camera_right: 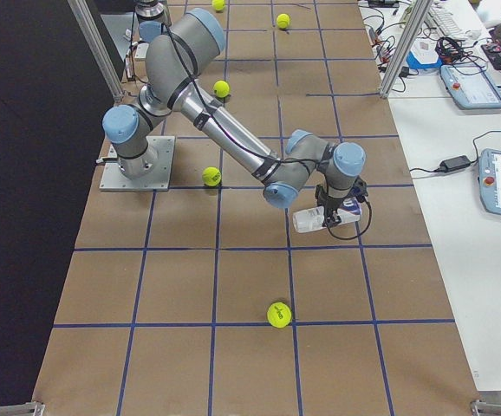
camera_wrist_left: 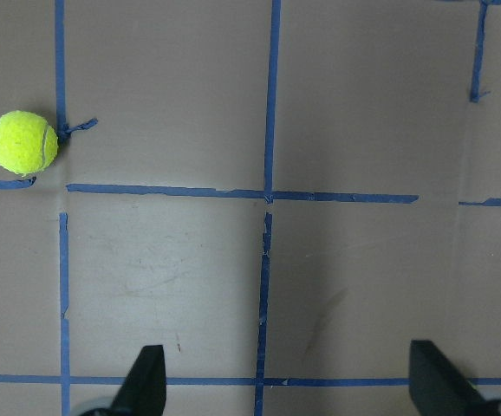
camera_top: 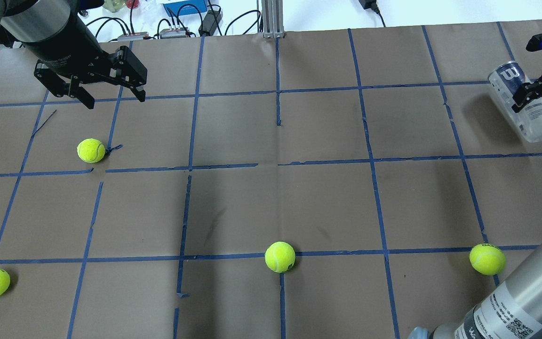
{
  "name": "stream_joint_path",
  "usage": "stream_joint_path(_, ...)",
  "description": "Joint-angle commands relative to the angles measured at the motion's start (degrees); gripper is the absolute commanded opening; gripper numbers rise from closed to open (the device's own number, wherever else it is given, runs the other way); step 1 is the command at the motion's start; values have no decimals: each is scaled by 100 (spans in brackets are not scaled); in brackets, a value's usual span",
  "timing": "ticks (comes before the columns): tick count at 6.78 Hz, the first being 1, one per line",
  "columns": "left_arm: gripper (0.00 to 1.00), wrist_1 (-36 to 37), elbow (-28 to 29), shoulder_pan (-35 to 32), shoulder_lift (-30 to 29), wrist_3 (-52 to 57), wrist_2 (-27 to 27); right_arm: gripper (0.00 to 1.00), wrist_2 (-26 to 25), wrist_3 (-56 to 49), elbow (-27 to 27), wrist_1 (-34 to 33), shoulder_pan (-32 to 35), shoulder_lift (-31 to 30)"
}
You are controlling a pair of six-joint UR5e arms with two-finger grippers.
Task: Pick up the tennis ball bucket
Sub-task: 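Lift the can, tip it sideways and carry it toward the table center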
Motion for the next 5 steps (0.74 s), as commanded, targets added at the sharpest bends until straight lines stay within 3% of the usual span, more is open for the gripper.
stream_joint_path(1,100,0,0,0,-1,-8,0,68,622,-1030,75,20,92,-263)
stream_joint_path(2,100,0,0,0,-1,-9,0,69,913,-1349,172,-23,327,-343)
stream_joint_path(5,100,0,0,0,-1,0,0,71,934,-2392,208,-23,1809,-800)
